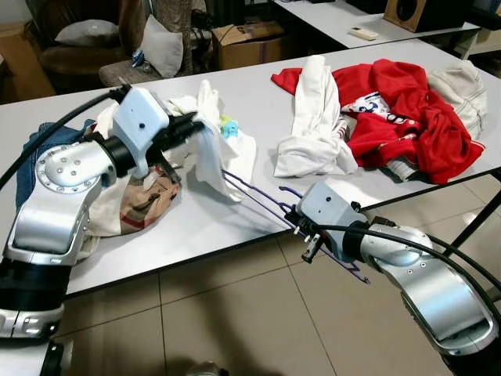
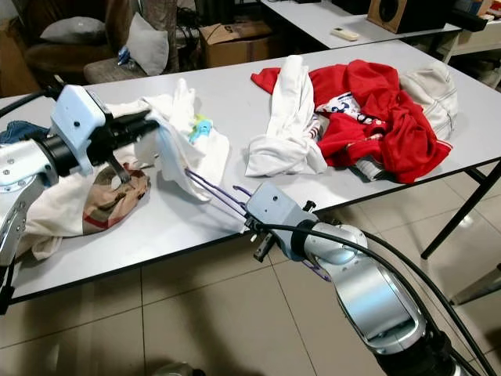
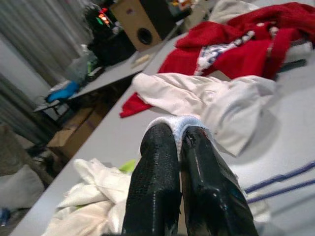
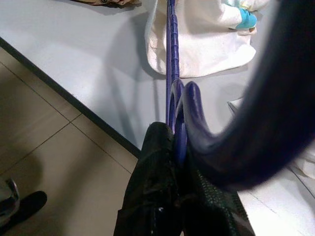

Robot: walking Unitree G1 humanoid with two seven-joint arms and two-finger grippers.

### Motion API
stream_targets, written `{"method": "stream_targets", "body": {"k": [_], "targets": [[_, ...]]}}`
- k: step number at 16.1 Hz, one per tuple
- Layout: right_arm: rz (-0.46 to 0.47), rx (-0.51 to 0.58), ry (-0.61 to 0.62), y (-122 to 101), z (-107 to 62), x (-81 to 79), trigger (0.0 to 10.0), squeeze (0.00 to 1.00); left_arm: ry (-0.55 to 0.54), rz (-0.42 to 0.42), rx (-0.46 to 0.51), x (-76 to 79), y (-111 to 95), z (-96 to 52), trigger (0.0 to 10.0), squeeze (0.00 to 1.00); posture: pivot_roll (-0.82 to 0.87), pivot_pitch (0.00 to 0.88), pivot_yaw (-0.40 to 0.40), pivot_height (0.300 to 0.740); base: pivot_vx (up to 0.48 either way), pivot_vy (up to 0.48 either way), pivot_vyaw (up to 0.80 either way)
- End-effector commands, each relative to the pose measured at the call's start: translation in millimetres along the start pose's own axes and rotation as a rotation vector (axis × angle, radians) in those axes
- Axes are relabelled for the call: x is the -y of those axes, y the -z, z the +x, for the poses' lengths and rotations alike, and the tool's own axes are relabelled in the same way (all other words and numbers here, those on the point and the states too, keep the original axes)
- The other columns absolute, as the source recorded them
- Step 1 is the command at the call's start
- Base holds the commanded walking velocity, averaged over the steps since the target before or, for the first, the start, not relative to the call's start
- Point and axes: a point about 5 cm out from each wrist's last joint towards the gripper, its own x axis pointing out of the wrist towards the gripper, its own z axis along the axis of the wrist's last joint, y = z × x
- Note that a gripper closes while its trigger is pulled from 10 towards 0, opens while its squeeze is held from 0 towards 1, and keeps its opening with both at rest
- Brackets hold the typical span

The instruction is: Hang hanger

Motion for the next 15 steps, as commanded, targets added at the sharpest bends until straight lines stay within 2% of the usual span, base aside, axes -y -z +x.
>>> {"method": "stream_targets", "body": {"k": [1,8,10,12,13,15], "targets": [[-0.002,-0.011,0.003,-1,1.6,1.1,10.0,0.0,0.041,0.01,-0.009,3.4,-4,-2.0,0.0,0.0,0.01,0.0,0.059,0.74,0.0,0.0,0.0],[0.087,-0.023,0.065,0,3.5,10.0,10.0,0.0,0.17,-0.034,-0.039,17.8,-12,-9.7,0.0,0.0,0.01,0.0,0.058,0.74,0.0,0.0,0.0],[0.154,-0.007,0.072,1,5.3,10.7,10.0,0.0,0.205,-0.044,-0.042,21.4,-15,-11.7,0.0,0.0,0.01,0.0,0.061,0.74,0.0,0.0,0.0],[0.341,0.05,0.08,3,9.9,11.1,10.0,0.0,0.235,-0.063,-0.059,24.7,-15,-15.4,0.0,0.0,0.01,0.0,0.063,0.74,0.0,0.0,0.0],[0.364,0.055,0.08,4,10.3,11.9,10.0,0.0,0.237,-0.066,-0.062,25.3,-16,-16.0,0.0,0.0,0.01,0.0,0.063,0.74,0.0,0.0,0.0],[0.573,0.133,0.026,9,14.7,11.8,10.0,0.0,0.208,-0.078,-0.082,25.2,-11,-17.6,0.0,0.0,0.02,0.0,0.063,0.74,0.0,0.0,0.0]]}}
